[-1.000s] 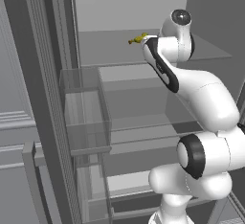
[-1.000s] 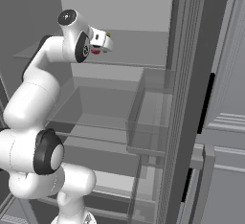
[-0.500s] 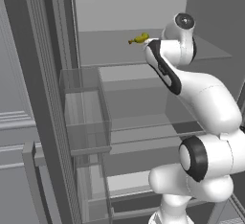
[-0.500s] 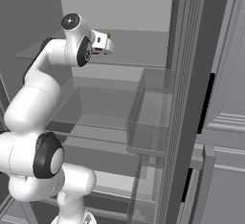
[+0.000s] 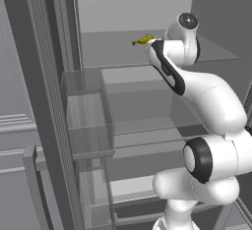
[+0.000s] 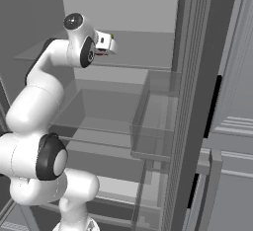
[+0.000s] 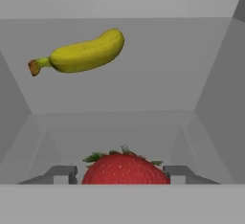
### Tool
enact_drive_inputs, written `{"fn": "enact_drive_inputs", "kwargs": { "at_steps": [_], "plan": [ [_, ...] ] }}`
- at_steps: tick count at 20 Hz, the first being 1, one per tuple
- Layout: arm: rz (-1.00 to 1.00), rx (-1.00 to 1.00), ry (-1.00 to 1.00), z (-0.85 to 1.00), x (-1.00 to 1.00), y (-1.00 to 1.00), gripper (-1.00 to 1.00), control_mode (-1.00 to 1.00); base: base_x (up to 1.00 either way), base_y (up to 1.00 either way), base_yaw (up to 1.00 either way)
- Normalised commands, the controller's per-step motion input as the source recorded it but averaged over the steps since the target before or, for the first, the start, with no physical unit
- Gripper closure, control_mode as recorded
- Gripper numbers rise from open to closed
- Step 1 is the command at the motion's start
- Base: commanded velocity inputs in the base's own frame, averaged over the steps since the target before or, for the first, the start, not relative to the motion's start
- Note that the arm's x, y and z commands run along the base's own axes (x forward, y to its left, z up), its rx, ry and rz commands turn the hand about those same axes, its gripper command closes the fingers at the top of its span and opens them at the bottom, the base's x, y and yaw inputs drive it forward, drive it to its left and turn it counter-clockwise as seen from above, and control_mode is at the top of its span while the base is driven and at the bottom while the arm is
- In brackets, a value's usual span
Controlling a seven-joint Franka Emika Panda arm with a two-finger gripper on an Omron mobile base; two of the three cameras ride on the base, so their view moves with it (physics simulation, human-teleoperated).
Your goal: Take the strawberry from the fridge and place it on top of the pancake, located on the dining counter.
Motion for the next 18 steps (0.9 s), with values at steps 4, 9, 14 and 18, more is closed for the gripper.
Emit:
{"fn": "enact_drive_inputs", "kwargs": {
  "at_steps": [4,9,14,18],
  "plan": [
    [0.00,0.00,0.00,-0.12,0.00,0.00,1.00,-1.00,0.00,0.00,0.00],
    [0.03,0.00,0.00,0.00,-0.46,0.00,1.00,-1.00,0.00,0.00,0.00],
    [0.06,0.00,0.00,-0.02,-0.97,0.00,1.00,-1.00,0.00,0.00,0.00],
    [0.02,0.00,0.00,0.00,-1.00,0.00,1.00,-1.00,0.00,0.00,0.00]
  ]
}}
